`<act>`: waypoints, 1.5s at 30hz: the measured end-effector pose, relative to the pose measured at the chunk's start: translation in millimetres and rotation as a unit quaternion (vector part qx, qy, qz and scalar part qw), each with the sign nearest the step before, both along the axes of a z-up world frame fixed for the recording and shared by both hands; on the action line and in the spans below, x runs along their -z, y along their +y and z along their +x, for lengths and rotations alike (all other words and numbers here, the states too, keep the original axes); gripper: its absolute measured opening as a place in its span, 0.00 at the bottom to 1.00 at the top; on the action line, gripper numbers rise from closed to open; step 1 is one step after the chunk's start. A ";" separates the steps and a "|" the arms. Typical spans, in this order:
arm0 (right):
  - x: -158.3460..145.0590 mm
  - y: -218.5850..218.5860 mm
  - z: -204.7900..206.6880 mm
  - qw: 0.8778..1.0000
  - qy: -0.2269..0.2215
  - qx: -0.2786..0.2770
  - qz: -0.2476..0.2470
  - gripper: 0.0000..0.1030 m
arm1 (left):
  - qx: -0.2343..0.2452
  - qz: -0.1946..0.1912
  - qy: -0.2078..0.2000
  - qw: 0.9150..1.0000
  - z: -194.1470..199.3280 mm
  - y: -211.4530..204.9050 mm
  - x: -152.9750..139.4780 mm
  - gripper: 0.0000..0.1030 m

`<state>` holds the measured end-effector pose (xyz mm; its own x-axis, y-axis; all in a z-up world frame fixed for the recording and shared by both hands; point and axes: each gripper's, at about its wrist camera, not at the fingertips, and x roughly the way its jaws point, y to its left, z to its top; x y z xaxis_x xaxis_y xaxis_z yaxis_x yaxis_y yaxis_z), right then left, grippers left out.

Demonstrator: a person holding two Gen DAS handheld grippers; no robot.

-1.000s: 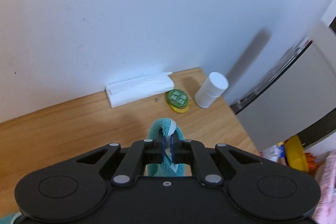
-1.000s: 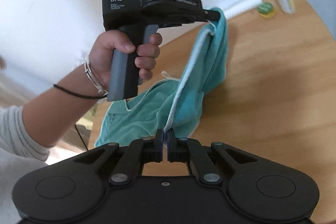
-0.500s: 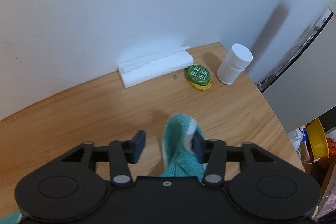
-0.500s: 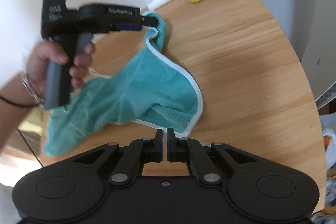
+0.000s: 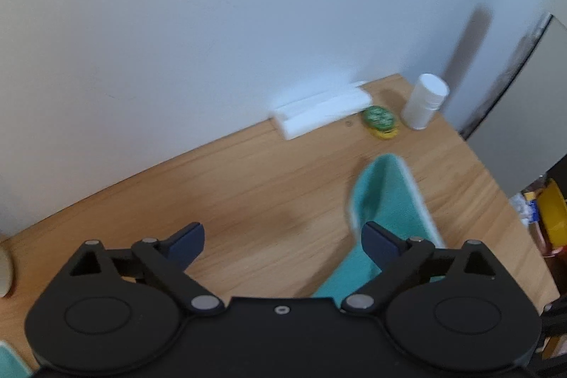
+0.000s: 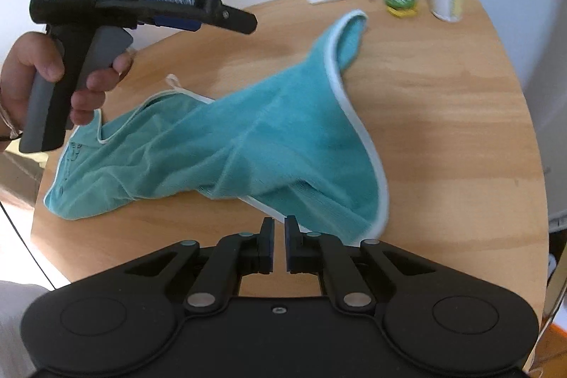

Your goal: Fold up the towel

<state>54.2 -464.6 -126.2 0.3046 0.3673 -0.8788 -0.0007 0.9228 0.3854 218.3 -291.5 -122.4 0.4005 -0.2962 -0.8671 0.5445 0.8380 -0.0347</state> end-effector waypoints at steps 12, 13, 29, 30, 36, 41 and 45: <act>3.3 41.5 -2.4 0.990 -0.012 -0.089 -0.108 0.25 | -0.046 0.099 -0.008 0.994 -73.0 189.3 -25.9 0.98; 4.9 48.6 -2.0 0.987 -0.012 -0.107 -0.118 0.25 | -0.051 0.109 0.007 0.993 -83.0 209.8 -24.5 0.98; 36.9 99.5 34.2 0.933 0.028 -0.276 -0.230 0.25 | -0.034 0.193 0.067 0.978 -156.3 350.5 0.4 0.78; 38.7 98.5 36.8 0.932 0.033 -0.278 -0.231 0.25 | -0.022 0.196 0.068 0.978 -159.8 355.7 1.5 0.77; 43.7 88.8 51.5 0.932 0.068 -0.287 -0.209 0.32 | -0.010 0.186 0.069 0.980 -161.7 375.9 11.0 0.76; 45.0 80.6 66.0 0.934 0.102 -0.292 -0.179 0.27 | 0.013 0.188 0.073 0.979 -149.3 374.9 25.9 0.67; 46.1 80.8 71.7 0.922 0.112 -0.315 -0.194 0.07 | 0.026 0.187 0.074 0.979 -137.4 368.2 37.5 0.58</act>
